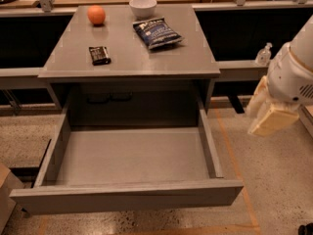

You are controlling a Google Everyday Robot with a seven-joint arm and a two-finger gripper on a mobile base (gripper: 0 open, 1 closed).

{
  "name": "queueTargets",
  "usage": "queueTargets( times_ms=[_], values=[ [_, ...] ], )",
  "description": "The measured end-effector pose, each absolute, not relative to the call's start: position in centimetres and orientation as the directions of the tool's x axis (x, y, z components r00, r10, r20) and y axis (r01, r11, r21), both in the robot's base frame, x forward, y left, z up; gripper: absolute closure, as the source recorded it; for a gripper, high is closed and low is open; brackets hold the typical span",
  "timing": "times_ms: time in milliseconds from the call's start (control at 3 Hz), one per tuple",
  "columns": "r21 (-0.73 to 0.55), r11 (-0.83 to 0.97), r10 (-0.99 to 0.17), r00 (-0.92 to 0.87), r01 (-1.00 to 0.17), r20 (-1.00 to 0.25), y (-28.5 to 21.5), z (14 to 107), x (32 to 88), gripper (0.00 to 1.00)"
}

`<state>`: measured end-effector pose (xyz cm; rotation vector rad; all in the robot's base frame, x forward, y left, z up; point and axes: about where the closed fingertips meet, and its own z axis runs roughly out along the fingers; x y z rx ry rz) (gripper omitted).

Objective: Close top drawer

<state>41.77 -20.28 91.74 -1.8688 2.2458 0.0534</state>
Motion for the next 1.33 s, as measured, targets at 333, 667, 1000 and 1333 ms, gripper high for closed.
queueTargets(
  times_ms=[333, 667, 1000, 1333],
  values=[
    [-0.025, 0.147, -0.978, -0.141, -0.989, -0.157, -20.6, 87.2, 38.9, 0.83],
    [0.001, 0.145, -0.979, -0.144, -0.989, -0.144, -20.7, 85.9, 38.0, 1.0],
    [-0.038, 0.143, -0.985, -0.138, -0.989, -0.107, -20.5, 87.1, 38.3, 1.0],
    [0.0, 0.099, -0.991, -0.098, -0.995, -0.095, -19.7, 84.8, 38.0, 1.0]
  ],
)
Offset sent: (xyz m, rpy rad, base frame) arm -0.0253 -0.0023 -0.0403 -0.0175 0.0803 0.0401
